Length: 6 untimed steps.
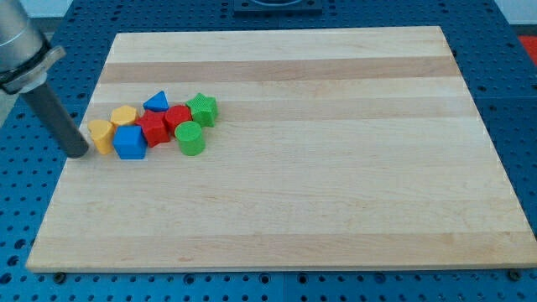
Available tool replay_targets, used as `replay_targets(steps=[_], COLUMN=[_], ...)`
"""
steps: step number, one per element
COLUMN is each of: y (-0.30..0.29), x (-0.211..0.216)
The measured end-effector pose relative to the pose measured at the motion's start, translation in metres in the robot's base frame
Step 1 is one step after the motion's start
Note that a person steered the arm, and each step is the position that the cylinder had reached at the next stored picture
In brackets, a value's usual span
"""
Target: Move yellow hexagon on top left to blue triangle
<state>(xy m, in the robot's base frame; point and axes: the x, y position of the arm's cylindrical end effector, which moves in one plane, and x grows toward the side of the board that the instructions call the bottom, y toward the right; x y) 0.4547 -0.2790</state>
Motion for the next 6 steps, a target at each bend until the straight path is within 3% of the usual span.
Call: replay_targets(steps=[4, 6], y=[0.091, 0.104], x=[-0.093, -0.107])
